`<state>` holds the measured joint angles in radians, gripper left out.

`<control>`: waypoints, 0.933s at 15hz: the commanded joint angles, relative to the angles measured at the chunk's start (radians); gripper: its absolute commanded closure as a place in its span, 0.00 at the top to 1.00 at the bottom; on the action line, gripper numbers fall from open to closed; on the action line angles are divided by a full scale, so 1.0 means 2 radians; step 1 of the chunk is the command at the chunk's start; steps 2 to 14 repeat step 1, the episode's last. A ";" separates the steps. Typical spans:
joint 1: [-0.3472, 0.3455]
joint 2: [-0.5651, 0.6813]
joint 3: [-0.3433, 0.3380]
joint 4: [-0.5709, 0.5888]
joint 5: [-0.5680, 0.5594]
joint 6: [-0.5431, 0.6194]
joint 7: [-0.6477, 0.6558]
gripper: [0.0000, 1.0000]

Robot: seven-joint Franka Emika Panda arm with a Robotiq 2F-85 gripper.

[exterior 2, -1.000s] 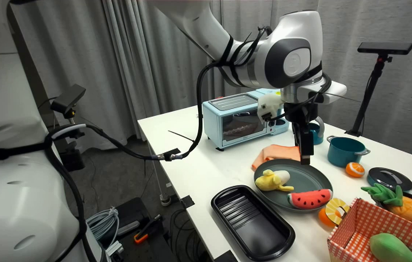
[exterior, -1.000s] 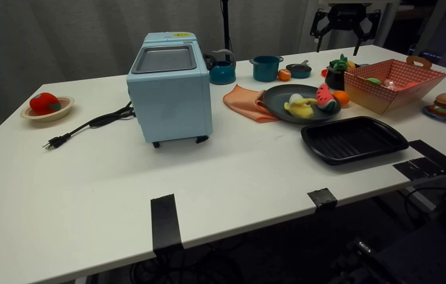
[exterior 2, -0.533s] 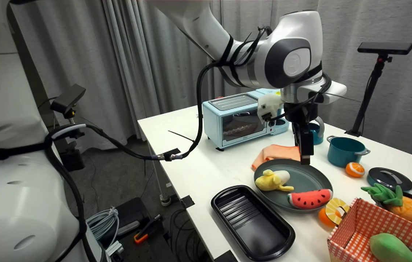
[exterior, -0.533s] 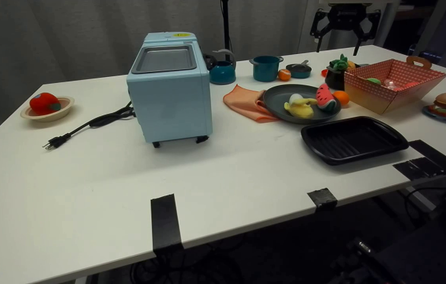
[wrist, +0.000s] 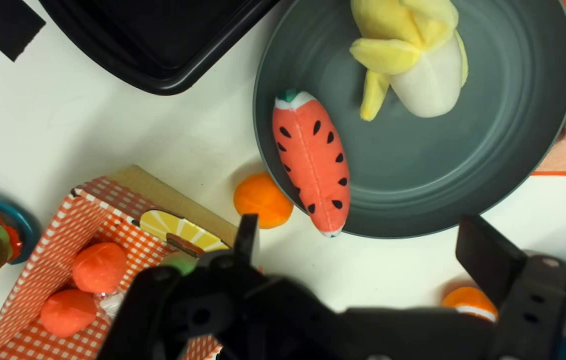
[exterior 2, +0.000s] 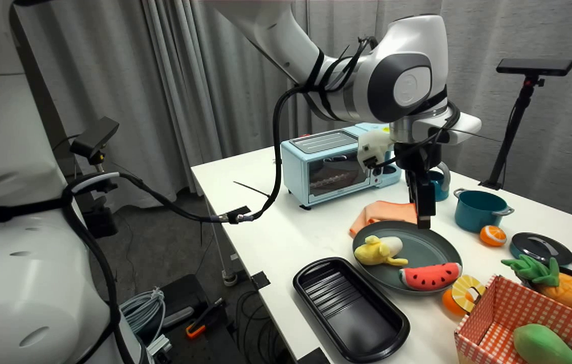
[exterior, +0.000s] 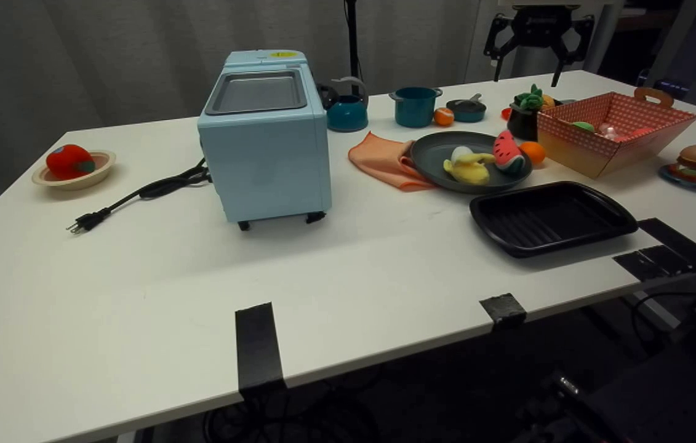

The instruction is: Pick the duck from the basket and put it on the plate

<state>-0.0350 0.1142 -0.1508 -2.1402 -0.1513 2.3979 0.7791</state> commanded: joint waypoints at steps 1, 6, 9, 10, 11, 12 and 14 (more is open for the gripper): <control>-0.004 0.000 0.004 0.001 0.000 -0.001 0.000 1.00; -0.004 0.000 0.004 0.001 0.000 -0.001 0.000 1.00; -0.004 0.000 0.004 0.001 0.000 -0.001 0.000 1.00; -0.004 0.000 0.004 0.001 0.000 -0.001 0.000 1.00; -0.004 0.000 0.004 0.001 0.000 -0.001 0.000 1.00; -0.004 0.000 0.004 0.001 0.000 -0.001 0.000 1.00; -0.004 0.000 0.004 0.001 0.000 -0.001 0.000 1.00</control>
